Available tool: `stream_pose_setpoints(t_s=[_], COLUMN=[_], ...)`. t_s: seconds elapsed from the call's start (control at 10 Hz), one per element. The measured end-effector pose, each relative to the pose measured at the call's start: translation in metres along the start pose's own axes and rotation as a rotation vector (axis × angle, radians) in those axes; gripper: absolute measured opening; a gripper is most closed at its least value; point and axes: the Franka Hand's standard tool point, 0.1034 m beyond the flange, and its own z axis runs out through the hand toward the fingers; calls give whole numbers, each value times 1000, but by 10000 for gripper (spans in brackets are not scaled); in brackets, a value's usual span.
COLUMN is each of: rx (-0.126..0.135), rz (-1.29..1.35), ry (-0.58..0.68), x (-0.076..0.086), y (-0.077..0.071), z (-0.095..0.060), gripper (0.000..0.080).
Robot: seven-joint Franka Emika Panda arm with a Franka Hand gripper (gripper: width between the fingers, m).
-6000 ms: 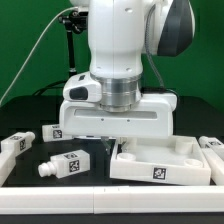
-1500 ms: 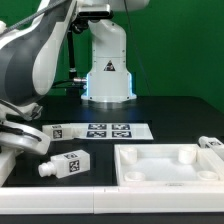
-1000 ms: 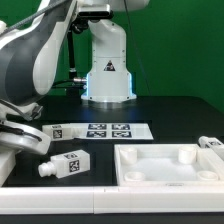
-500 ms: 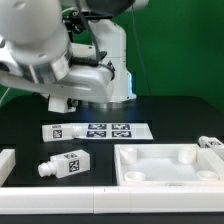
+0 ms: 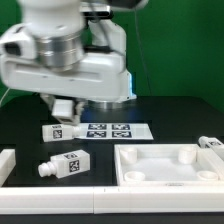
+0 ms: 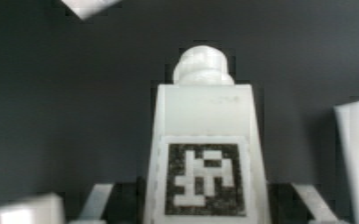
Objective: Assemble one leg
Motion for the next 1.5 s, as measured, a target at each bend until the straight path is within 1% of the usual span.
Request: stream_pose_setpoints(t_s=[0.1, 0.2, 0.3, 0.4, 0.5, 0.6, 0.7, 0.8, 1.0, 1.1, 1.2, 1.3, 1.5], rx=[16, 38, 64, 69, 70, 76, 77, 70, 73, 66, 40, 29, 18], rz=[28, 70, 94, 94, 94, 89, 71, 33, -42, -92, -146, -135, -146], ry=[81, 134, 217, 283, 307, 400, 489, 576, 728, 795, 898, 881, 836], x=[-4, -8, -8, -7, -7, -1, 2, 6, 23, 29, 36, 34, 33], y=[-30, -56, -63, -60, -61, -64, -69, -81, -120, -137, -134, -130, -130], z=[-17, -31, -36, -32, -28, -31, -31, -28, -36, -37, -40, -28, -21], gripper=[288, 288, 288, 288, 288, 288, 288, 288, 288, 288, 288, 288, 288])
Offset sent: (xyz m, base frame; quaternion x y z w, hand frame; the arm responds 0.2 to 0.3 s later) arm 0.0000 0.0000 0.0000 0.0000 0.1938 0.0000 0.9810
